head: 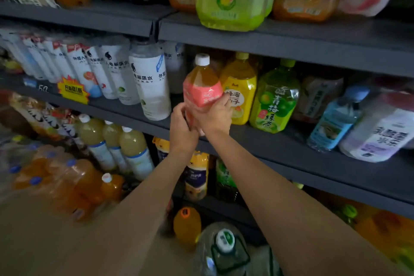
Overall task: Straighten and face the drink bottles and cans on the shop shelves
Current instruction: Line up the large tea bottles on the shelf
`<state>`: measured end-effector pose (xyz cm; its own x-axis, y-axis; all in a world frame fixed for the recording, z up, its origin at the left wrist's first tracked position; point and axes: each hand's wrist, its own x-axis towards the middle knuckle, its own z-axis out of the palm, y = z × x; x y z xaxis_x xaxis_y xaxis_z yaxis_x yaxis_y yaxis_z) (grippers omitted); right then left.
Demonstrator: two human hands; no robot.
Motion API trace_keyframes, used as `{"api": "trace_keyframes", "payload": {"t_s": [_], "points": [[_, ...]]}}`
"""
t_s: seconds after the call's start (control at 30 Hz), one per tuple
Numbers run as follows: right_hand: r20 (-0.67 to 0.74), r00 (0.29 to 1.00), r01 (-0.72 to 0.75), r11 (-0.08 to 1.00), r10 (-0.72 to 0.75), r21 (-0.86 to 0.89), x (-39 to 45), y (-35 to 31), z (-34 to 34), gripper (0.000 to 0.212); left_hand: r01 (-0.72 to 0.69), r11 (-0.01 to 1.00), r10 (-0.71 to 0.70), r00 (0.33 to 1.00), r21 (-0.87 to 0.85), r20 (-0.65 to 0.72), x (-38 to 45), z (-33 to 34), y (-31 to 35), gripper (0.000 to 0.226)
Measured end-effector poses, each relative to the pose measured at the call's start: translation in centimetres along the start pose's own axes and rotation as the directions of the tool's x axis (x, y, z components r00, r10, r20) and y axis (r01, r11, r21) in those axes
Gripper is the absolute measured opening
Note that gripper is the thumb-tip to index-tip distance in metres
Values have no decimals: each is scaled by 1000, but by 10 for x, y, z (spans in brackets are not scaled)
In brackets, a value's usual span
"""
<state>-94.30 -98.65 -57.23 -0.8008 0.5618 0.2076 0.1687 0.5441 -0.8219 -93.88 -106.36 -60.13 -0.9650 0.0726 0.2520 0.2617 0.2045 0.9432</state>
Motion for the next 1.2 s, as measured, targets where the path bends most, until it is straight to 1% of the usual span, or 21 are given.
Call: {"api": "trace_keyframes", "payload": {"t_s": [0.03, 0.1, 0.23, 0.27, 0.33, 0.4, 0.47, 0.57, 0.63, 0.73, 0.8, 0.87, 0.97, 1.07, 1.13, 1.2], "points": [[-25, 1000, 5, 1000, -4, 9, 2, 4, 5, 89, -17, 999, 18, 1000, -37, 6, 2, 2, -9, 45], [-54, 997, 61, 998, -59, 28, 4, 12, 7, 85, -35, 995, 34, 999, -89, -8, 3, 8, -23, 47], [20, 983, 181, 981, -183, 65, 3, 25, -14, 80, -84, 984, 64, 990, -154, -129, -6, 17, -36, 40], [24, 978, 206, 975, -209, 78, 1, 30, -21, 80, -87, 985, 68, 989, -147, -130, -9, 19, -37, 39], [-1, 971, 238, 966, -239, 98, -10, 42, -35, 80, -83, 986, 72, 994, -144, -80, -21, 24, -36, 40], [-61, 974, 223, 971, -218, 91, -21, 56, -54, 75, -109, 988, 109, 994, -113, -2, -36, 36, -34, 48], [-63, 983, 177, 977, -171, 119, -26, 69, -80, 71, -133, 986, 141, 987, -100, 75, -50, 51, -32, 61], [48, 995, 75, 956, -93, 284, -23, 83, -113, 75, -143, 985, 158, 972, -100, 172, -58, 63, -30, 73], [112, 991, 35, 941, -77, 337, -21, 87, -121, 78, -151, 983, 173, 955, -105, 241, -58, 61, -29, 76], [176, 981, 2, 907, -84, 420, -22, 92, -122, 71, -155, 985, 169, 938, -70, 303, -52, 55, -31, 77], [202, 974, -12, 873, -99, 487, -21, 95, -122, 70, -157, 987, 163, 932, -47, 324, -51, 53, -29, 79], [235, 963, -8, 857, -132, 515, -22, 99, -123, 66, -151, 987, 162, 932, -58, 324, -52, 56, -26, 77], [260, 950, 15, 855, -175, 519, -23, 104, -124, 55, -153, 983, 174, 951, -100, 254, -53, 65, -26, 74], [195, 969, 22, 834, -154, 551, -24, 109, -119, 51, -181, 983, 182, 967, -19, 176, -51, 70, -29, 77], [151, 981, 24, 844, -124, 536, -24, 114, -116, 52, -197, 980, 191, 964, 17, 183, -49, 70, -30, 82], [145, 981, 36, 854, -129, 519, -24, 115, -114, 52, -192, 981, 184, 961, 20, 208, -46, 69, -28, 87]]}}
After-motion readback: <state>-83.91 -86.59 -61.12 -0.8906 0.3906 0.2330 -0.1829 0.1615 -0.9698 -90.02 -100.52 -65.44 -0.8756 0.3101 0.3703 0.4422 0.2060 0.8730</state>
